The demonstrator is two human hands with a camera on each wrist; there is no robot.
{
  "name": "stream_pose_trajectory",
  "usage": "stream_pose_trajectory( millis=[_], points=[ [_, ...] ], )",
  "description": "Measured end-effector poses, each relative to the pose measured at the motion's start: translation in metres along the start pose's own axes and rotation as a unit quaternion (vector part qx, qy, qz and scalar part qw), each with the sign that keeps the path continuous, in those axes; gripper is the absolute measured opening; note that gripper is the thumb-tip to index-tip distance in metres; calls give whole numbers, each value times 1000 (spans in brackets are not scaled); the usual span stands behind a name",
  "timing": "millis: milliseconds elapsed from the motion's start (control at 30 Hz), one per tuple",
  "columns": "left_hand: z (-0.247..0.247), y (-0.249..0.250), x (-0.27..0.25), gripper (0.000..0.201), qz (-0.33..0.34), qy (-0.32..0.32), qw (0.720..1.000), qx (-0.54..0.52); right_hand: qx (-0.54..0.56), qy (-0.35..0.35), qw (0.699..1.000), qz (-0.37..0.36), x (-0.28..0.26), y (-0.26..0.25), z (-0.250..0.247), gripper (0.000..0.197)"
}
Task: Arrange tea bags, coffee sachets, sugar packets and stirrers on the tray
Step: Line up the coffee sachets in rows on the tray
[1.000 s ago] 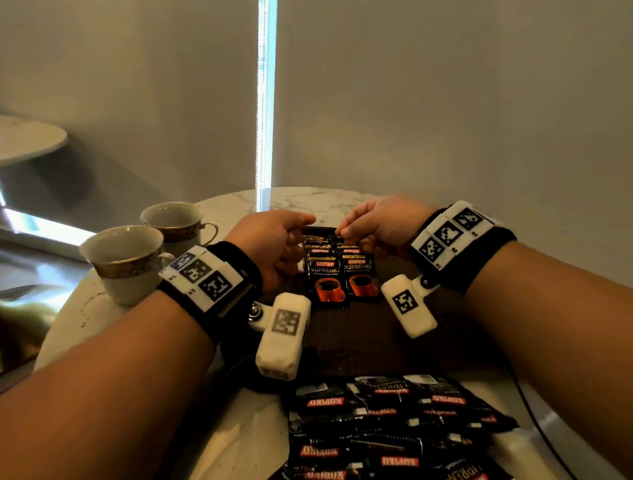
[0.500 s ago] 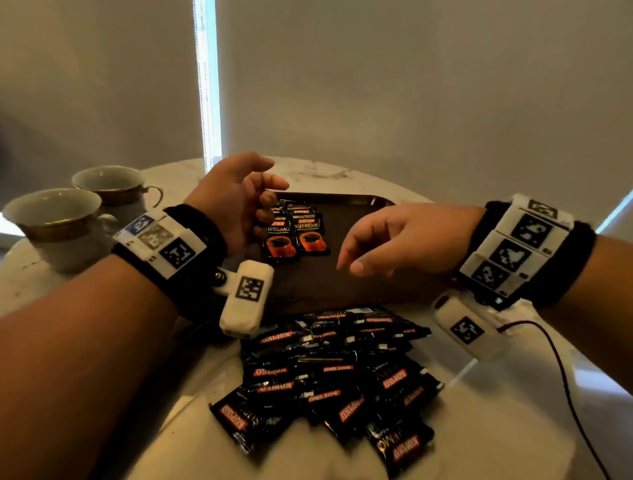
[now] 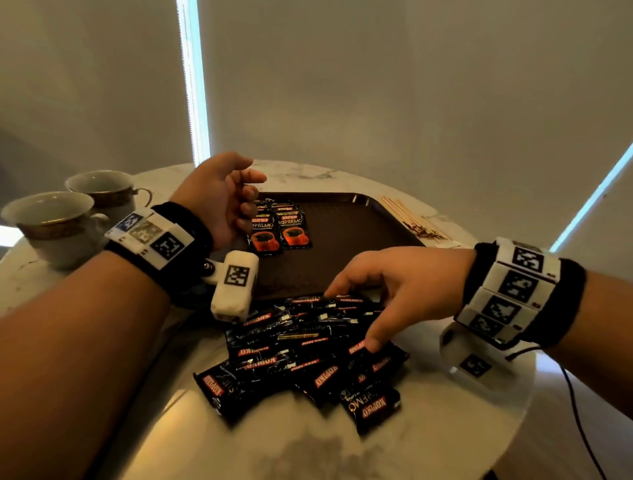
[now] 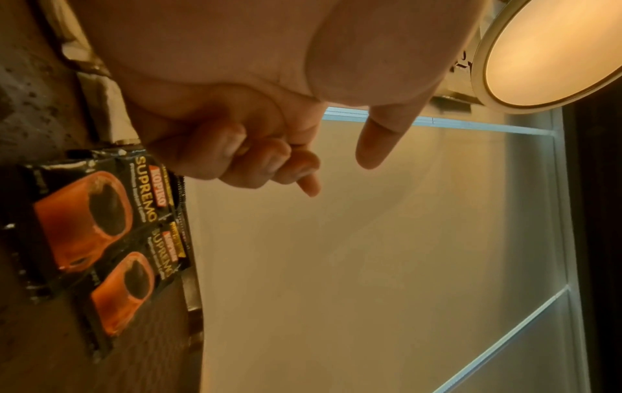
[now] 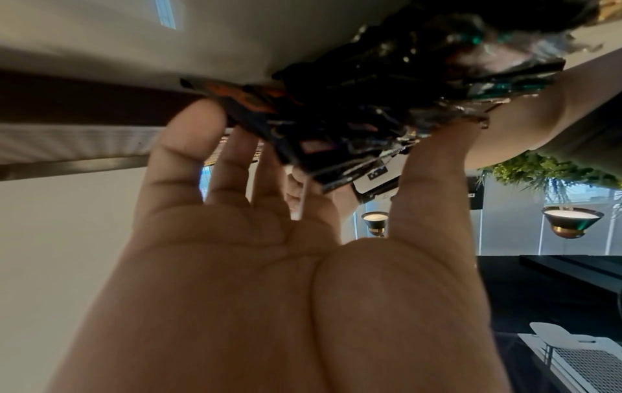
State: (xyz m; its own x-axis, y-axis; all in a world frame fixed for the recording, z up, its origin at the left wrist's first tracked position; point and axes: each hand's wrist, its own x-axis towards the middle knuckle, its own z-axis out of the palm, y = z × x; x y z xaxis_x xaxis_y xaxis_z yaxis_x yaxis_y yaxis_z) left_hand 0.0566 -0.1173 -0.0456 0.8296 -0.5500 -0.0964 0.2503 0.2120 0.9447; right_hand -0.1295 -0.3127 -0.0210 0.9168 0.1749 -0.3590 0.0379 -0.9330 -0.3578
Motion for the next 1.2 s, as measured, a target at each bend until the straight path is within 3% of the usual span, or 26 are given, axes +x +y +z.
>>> stream_pose_trajectory(
  millis=[267, 500, 667, 867, 1200],
  points=[
    [21, 21, -13, 24, 7, -17, 998, -55, -16, 21, 999, -29, 4, 11, 7, 55],
    [53, 39, -21, 26, 2, -66, 997, -41, -32, 63, 996, -55, 2, 15, 6, 43],
    [59, 32, -24, 28, -25, -79, 991, -109, -34, 77, 995, -54, 4, 14, 9, 40],
    [47, 13, -26, 28, -39, -57, 990, -122, -27, 131, 990, -48, 1, 15, 8, 43],
    [41, 4, -28, 30, -68, -41, 993, -88, -7, 143, 990, -5, -18, 25, -12, 40]
  ],
)
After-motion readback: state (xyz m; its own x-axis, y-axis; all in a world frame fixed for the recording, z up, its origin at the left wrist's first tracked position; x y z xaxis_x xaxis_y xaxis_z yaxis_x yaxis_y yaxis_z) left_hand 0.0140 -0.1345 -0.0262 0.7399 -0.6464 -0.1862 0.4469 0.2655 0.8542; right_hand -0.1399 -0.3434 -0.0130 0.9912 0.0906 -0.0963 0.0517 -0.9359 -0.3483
